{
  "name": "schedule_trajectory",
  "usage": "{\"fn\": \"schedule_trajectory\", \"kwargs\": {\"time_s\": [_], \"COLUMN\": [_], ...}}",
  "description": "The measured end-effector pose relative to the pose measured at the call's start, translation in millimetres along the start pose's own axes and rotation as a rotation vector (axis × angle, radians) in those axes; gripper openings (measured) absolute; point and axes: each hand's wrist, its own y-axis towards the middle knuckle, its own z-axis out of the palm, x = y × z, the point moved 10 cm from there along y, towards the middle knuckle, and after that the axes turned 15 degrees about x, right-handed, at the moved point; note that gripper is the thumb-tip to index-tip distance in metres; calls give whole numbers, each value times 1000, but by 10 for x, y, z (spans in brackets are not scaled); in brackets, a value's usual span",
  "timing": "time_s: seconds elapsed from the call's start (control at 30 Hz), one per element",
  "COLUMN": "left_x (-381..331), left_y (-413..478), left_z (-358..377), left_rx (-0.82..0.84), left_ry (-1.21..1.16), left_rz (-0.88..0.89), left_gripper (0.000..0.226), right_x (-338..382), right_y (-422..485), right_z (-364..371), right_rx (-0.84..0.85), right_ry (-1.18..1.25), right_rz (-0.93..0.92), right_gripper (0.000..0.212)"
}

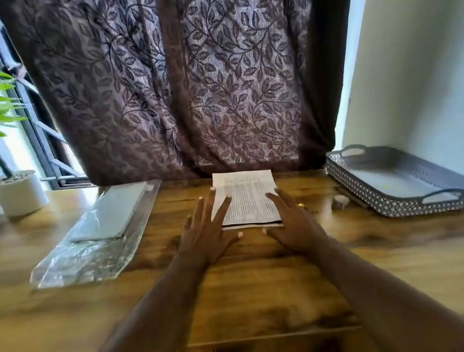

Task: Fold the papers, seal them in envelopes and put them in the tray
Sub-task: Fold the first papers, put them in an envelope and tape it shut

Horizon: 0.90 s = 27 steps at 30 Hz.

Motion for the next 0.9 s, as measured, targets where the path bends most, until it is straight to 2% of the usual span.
{"fn": "schedule_trajectory", "kwargs": {"time_s": [0.23, 0.53, 0.67, 0.9], "left_x": [91, 60, 31, 12], "left_y": [183, 391, 381, 365], "left_z": [255, 376, 320, 259], "left_rx": [126, 211, 183, 118], "left_ry": [-149, -145, -206, -175], "left_rz": [49, 114, 157, 188], "left_gripper": [85, 54, 46, 40], "right_x": [-72, -110, -119, -106], "right_y": [54, 286, 289, 261], "right_z": [109, 249, 245, 227], "right_rx": [67, 217, 226, 232], "right_ry": [-34, 3, -4, -14], "right_rz": [-37, -76, -60, -65], "right_gripper": [72, 43, 40, 39]}}
